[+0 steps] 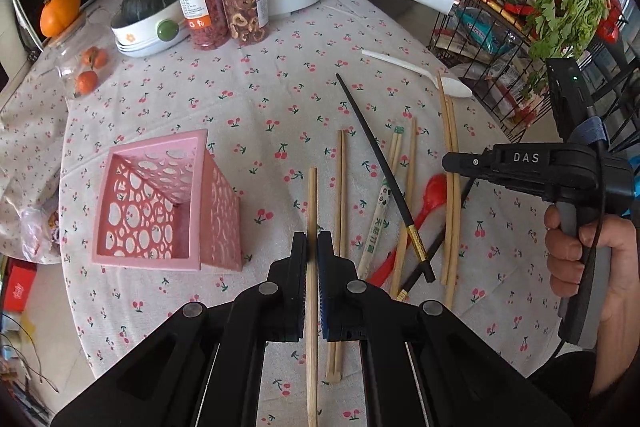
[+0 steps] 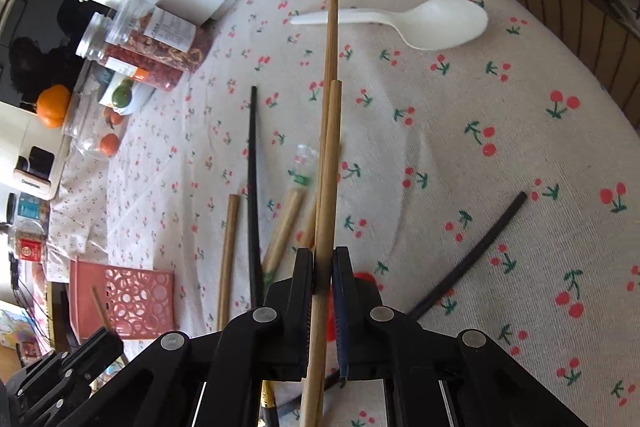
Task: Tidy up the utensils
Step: 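Lift the held wooden chopsticks upright off the table with both tools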
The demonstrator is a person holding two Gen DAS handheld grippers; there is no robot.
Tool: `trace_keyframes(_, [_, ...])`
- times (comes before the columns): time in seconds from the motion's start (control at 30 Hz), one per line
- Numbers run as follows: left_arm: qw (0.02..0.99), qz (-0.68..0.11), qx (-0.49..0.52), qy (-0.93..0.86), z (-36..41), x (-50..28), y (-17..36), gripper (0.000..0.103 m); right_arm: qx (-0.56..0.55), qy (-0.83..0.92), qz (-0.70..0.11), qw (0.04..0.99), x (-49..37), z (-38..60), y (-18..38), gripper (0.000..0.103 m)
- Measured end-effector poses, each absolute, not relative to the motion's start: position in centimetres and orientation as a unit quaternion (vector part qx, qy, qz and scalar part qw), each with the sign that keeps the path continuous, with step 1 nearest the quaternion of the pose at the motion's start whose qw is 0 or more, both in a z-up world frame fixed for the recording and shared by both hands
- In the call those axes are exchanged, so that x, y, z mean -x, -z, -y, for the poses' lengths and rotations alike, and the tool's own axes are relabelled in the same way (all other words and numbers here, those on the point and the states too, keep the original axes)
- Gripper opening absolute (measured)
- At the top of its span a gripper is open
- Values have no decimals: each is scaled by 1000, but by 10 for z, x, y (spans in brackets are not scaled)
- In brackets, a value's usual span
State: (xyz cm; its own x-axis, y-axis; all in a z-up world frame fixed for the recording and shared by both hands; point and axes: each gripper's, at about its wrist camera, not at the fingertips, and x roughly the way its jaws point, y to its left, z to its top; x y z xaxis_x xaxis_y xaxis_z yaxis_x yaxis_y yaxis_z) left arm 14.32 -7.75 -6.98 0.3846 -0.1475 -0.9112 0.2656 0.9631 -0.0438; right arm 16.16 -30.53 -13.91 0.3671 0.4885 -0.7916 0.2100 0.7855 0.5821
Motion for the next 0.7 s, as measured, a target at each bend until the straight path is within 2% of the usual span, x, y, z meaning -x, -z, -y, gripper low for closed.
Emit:
trace_keyframes(0.03, [831, -540, -53, 125, 75, -139, 69, 5, -316, -84, -560, 761, -161, 307, 143, 13])
trace_keyframes(0.5, [833, -532, -13, 154, 38, -120, 67, 5, -340, -72, -565, 748, -154, 312, 143, 13])
trace_keyframes(0.7, [837, -524, -6, 159, 34, -119, 61, 5, -318, -69, -574, 751, -156, 305, 145, 8])
